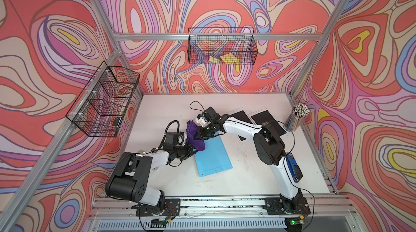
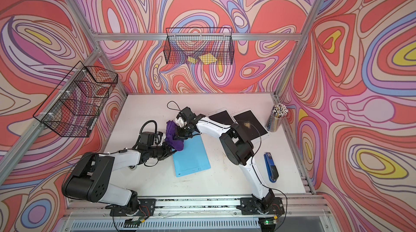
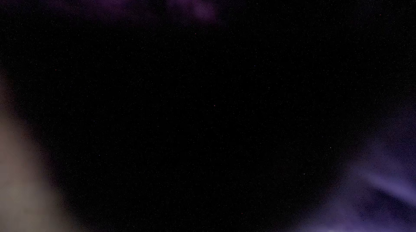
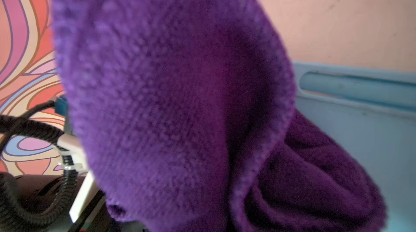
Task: Wipe the drawing tablet
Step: Wipe the dirt from the drawing tablet.
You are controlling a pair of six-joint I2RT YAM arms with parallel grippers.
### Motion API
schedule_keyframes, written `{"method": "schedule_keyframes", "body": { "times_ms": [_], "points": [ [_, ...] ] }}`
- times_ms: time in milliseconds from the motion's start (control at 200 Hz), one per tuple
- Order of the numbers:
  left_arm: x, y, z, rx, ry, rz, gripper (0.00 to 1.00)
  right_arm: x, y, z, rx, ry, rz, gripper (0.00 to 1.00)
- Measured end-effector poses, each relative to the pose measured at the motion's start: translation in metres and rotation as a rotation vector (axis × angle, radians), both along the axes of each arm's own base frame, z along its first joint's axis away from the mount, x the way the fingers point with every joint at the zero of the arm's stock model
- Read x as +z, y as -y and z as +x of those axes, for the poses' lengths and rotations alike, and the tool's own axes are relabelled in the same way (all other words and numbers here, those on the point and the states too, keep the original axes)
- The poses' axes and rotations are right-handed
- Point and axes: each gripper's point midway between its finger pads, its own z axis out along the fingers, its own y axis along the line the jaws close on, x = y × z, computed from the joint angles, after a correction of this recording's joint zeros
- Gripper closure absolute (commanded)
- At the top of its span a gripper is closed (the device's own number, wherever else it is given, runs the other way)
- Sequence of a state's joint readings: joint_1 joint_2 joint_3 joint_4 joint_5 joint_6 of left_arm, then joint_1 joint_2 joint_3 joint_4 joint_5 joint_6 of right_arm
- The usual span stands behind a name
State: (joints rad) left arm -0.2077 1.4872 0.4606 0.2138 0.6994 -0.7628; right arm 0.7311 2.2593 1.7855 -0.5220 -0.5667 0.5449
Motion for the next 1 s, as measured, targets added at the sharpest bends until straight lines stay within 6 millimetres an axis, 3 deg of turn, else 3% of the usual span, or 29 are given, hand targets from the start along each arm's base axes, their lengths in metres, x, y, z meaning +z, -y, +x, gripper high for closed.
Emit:
{"method": "schedule_keyframes", "body": {
  "times_ms": [155, 356, 481, 586, 751, 1001],
  "points": [
    [0.002, 0.000, 0.000, 0.001, 0.005, 0.001, 1.00, -0.009, 0.020, 0.017, -0.061, -0.019, -0.003, 1.00],
    [0.006, 0.000, 0.001, 0.000, 0.019, 0.001, 1.00, -0.022, 0.090, 0.049, -0.204, -0.036, -0.048, 1.00],
    [0.008, 0.000, 0.001, -0.001, 0.024, 0.001, 1.00, -0.026, 0.119, 0.051, -0.248, -0.028, -0.075, 1.00],
    [0.008, 0.000, 0.001, -0.002, 0.025, 0.000, 1.00, -0.025, 0.126, 0.028, -0.236, -0.028, -0.092, 1.00],
    [0.009, 0.000, 0.002, -0.001, 0.027, 0.002, 1.00, -0.021, 0.130, -0.028, -0.184, -0.032, -0.147, 1.00],
    [0.014, -0.001, 0.001, 0.006, 0.031, 0.010, 1.00, -0.020, 0.113, -0.114, -0.061, -0.038, -0.163, 1.00]
  ]
}}
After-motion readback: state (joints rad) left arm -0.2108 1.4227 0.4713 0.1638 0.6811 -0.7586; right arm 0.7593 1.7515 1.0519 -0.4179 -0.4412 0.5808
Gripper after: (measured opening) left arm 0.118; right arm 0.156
